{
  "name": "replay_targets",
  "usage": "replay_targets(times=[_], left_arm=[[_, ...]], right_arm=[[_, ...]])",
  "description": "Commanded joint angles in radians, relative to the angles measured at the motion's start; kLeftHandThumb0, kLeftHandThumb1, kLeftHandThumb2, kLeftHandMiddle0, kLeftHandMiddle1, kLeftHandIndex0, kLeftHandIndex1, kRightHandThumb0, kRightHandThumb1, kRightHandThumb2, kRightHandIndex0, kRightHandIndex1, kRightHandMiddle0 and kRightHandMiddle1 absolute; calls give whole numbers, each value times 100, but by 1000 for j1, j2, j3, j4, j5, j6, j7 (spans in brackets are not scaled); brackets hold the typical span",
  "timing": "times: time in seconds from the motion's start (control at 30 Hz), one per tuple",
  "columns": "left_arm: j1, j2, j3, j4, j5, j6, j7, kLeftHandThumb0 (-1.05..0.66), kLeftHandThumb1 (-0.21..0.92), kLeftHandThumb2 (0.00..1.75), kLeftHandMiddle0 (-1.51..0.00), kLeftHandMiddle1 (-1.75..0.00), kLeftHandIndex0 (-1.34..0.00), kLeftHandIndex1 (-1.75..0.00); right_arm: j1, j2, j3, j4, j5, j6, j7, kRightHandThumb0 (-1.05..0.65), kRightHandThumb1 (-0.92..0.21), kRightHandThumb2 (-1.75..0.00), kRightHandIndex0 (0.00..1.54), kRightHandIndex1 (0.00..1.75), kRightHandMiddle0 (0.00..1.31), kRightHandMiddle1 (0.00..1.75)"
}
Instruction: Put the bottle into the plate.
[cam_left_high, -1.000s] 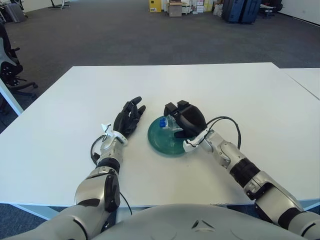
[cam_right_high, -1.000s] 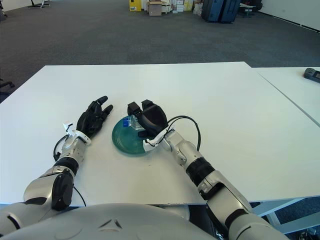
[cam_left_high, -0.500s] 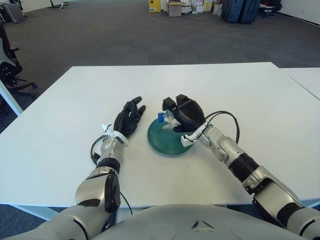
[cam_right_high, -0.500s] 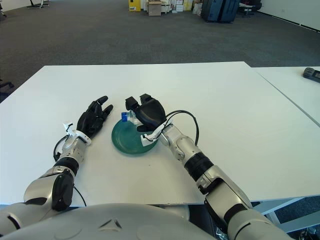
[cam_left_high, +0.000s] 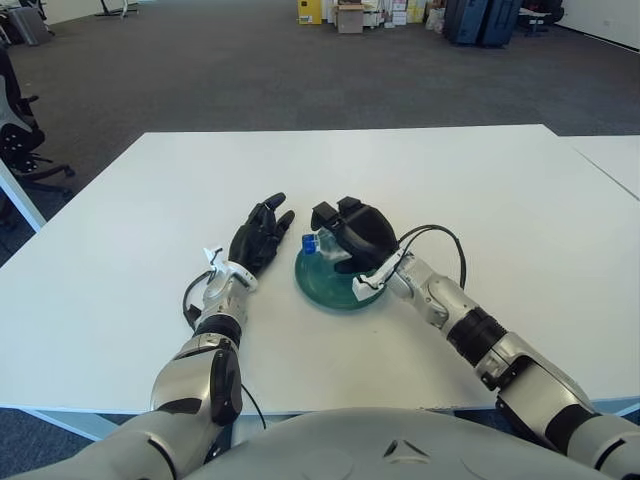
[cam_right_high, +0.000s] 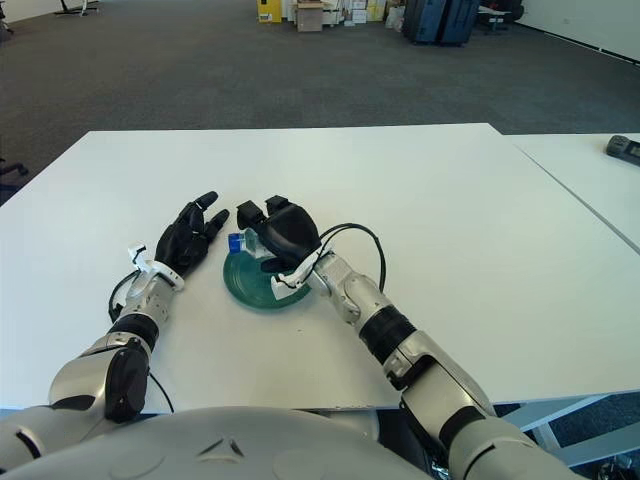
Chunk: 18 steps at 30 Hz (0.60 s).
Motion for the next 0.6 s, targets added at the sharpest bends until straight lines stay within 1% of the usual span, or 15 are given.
replay_targets(times=[0.0, 0.07, 0.1, 0.17, 0.2, 0.27, 0.3, 0.33, 0.37, 0.4, 0.43, 0.47, 0.53, 0.57], left_arm=[[24, -4, 1, 11, -5, 32, -5, -65, 92, 69, -45, -41, -11, -97], [24, -5, 3, 10, -8, 32, -8, -66, 92, 71, -45, -41, -11, -98], [24, -6, 4, 10, -9, 30, -11, -66, 92, 71, -45, -41, -11, -98], [23, -8, 6, 11, -11, 26, -14, -65, 92, 72, -45, -45, -10, -99], [22, -8, 7, 11, -11, 24, -13, -65, 92, 72, -45, -46, -10, -100], [22, -9, 7, 8, -9, 18, -4, -64, 92, 73, -42, -56, -9, -101], [22, -11, 7, 5, -6, 11, 8, -64, 92, 73, -42, -56, -9, -101], [23, -11, 7, 2, -4, 6, 16, -63, 92, 71, -41, -67, -10, -102], [24, -13, 7, -1, 1, -3, 30, -63, 92, 71, -40, -70, -10, -103], [25, -14, 7, -3, 3, -8, 40, -62, 92, 69, -39, -76, -11, -104], [25, -15, 6, -4, 5, -11, 46, -62, 92, 68, -39, -80, -11, -105], [27, -16, 5, -7, 9, -17, 63, -62, 92, 67, -38, -82, -11, -105], [31, -17, 2, -13, 15, -21, 84, -63, 92, 61, -35, -84, -10, -105], [34, -17, 1, -17, 15, -17, 89, -63, 92, 61, -35, -84, -10, -105]], right_arm=[[-45, 5, -28, 31, 59, -45, 8, -1, -26, -138, 64, 174, 44, 173], [-51, 3, -26, 41, 65, -60, 7, -1, -36, -127, 57, 175, 35, 174], [-54, 0, -24, 45, 63, -67, 4, -1, -38, -126, 56, 175, 34, 174], [-58, -6, -21, 48, 55, -74, -2, -1, -47, -114, 52, 171, 27, 174], [-60, -9, -19, 47, 47, -74, -5, -1, -48, -112, 51, 171, 26, 174], [-62, -13, -16, 47, 35, -73, -9, -1, -56, -103, 46, 172, 20, 175], [-63, -15, -14, 46, 30, -71, -7, -1, -56, -103, 46, 172, 20, 175], [-64, -16, -12, 46, 27, -70, -4, -34, -72, -76, 31, 160, 14, 165], [-65, -16, -11, 48, 29, -69, 5, -43, -76, -69, 27, 156, 11, 161], [-66, -16, -10, 49, 31, -70, 12, -59, -82, -59, 20, 135, 7, 147], [-67, -16, -10, 50, 33, -70, 16, -68, -86, -53, 17, 120, 5, 138], [-69, -15, -9, 53, 42, -74, 33, -72, -87, -51, 16, 114, 4, 135], [-72, -13, -6, 60, 59, -79, 68, -86, -90, -50, 14, 63, 1, 98], [-72, -12, -5, 62, 73, -83, 93, -88, -90, -50, 14, 53, 1, 92]])
